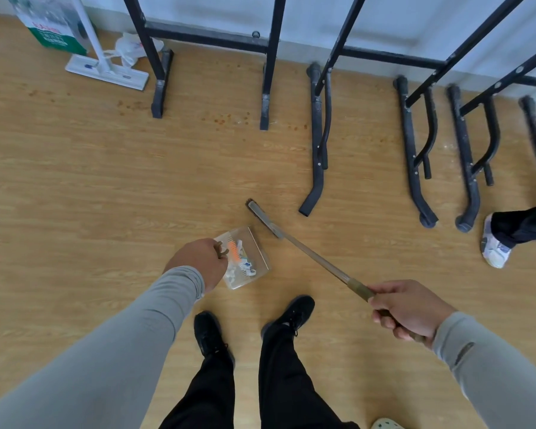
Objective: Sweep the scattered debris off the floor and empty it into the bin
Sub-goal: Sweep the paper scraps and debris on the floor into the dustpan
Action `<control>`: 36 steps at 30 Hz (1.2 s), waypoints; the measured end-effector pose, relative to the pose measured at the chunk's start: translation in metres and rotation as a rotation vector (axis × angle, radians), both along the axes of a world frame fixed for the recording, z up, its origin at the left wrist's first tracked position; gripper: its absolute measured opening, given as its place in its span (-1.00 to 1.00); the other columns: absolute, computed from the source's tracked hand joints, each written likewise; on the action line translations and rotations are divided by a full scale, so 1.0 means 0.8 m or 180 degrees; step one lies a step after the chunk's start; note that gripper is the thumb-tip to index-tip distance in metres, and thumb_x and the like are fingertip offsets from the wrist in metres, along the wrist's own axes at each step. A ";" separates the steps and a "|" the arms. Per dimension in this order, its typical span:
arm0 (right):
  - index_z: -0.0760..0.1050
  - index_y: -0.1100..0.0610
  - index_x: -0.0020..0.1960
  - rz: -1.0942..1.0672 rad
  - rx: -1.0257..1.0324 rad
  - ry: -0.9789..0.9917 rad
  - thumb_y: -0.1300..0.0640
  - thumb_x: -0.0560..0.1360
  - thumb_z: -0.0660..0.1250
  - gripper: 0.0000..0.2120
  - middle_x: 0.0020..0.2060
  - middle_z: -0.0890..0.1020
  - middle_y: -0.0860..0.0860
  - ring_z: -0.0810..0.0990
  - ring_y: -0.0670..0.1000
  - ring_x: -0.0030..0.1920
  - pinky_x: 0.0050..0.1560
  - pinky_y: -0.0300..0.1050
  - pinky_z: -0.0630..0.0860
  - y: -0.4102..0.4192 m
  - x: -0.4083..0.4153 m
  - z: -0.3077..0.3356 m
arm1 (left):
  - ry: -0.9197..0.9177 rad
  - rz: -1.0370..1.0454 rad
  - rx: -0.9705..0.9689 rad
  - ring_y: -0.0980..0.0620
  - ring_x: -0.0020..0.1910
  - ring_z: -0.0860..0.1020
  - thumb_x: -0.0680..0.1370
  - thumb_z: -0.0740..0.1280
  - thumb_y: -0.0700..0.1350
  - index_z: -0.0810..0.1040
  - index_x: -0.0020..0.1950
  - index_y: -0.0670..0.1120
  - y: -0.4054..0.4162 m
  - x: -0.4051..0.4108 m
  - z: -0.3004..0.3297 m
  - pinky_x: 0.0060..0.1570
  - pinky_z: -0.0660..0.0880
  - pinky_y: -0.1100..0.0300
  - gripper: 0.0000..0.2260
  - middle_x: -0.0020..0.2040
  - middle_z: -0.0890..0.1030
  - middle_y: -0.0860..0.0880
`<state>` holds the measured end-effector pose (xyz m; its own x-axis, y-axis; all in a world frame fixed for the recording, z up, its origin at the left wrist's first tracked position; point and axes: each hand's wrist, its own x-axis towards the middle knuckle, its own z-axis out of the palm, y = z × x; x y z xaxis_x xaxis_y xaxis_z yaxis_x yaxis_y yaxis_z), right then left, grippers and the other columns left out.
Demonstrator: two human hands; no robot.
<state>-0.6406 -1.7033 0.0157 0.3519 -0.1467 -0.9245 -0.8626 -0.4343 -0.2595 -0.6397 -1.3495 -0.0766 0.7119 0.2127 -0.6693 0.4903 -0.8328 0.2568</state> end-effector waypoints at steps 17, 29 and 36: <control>0.58 0.20 0.17 -0.0029 0.0281 -0.0215 0.36 0.60 0.25 -0.78 -0.34 0.53 0.21 0.34 0.01 -0.48 -0.57 -0.25 0.20 0.021 -0.013 0.139 | -0.0211 0.0948 -0.0458 -0.06 0.18 0.60 0.59 0.32 0.04 0.54 0.37 -0.03 0.097 -0.058 0.093 0.19 0.51 0.14 -0.63 0.25 0.62 -0.02; 0.53 0.05 0.19 0.0465 -0.0102 -0.1178 0.24 0.62 0.21 -0.78 -0.39 0.55 0.11 0.41 -0.01 -0.51 -0.53 -0.20 0.33 0.108 0.008 0.138 | -0.1004 0.1574 -0.0631 -0.12 -0.08 0.68 0.53 0.40 0.05 0.63 0.17 -0.05 0.184 -0.072 0.195 -0.05 0.61 0.06 -0.72 -0.07 0.71 -0.02; 0.45 0.18 -0.08 0.0496 -0.0083 -0.0680 0.27 0.55 0.19 -0.92 -0.48 0.38 0.08 0.27 0.00 -0.58 -0.49 -0.28 0.16 0.109 0.042 0.109 | -0.1282 0.1914 -0.0528 -0.10 -0.27 0.64 0.53 0.40 0.07 0.65 0.08 -0.11 0.184 -0.058 0.216 -0.28 0.55 0.13 -0.72 -0.23 0.67 -0.04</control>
